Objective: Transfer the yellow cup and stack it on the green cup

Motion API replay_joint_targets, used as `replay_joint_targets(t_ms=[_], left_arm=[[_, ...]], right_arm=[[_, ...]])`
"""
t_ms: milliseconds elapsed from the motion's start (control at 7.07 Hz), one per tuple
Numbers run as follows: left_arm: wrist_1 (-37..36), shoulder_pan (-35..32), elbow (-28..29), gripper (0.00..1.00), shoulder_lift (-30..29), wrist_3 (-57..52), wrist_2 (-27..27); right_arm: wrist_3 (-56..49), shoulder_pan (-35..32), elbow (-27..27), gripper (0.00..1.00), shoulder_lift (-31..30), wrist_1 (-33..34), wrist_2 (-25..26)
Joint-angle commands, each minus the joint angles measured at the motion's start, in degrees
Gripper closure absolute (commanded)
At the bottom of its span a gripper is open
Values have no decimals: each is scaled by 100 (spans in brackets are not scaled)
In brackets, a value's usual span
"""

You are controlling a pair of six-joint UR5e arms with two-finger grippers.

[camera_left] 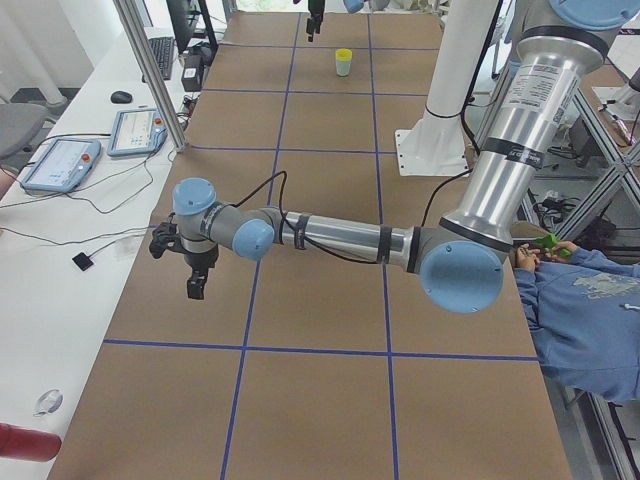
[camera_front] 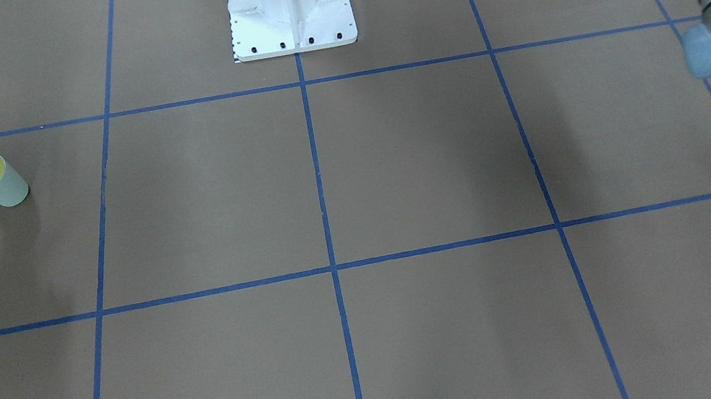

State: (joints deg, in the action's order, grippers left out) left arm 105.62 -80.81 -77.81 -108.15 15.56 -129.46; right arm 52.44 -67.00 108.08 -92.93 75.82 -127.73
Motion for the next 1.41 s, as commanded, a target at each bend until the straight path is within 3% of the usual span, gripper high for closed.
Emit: replay_joint_targets(t_ms=[0, 141, 283, 424, 707, 1131, 1272], left_arm=[[-1192, -346, -348, 0, 250, -1563, -638], [-1880, -635, -705, 0, 276, -2382, -824], [-2139, -742, -1153, 0, 807, -2408, -800], [-2116, -770, -1514, 0, 1109, -2382, -756], [-2072, -831, -1920, 0, 1661, -2373, -659], [-2072, -831, -1807, 0, 1859, -2391, -668], [-2072, -831, -1807, 0, 1850, -2382, -668]], right_arm=[[-1169, -585, -426, 0, 135, 178, -199], [-1784, -873, -637, 0, 100, 231, -261], [-2138, -1068, -691, 0, 82, 415, -479], [-2185, -1235, -596, 0, 64, 460, -560], [-2945, -1585, -980, 0, 73, 478, -578], [-3055, -1676, -877, 0, 3, 443, -640], [-3055, -1685, -563, 0, -311, 452, -640]])
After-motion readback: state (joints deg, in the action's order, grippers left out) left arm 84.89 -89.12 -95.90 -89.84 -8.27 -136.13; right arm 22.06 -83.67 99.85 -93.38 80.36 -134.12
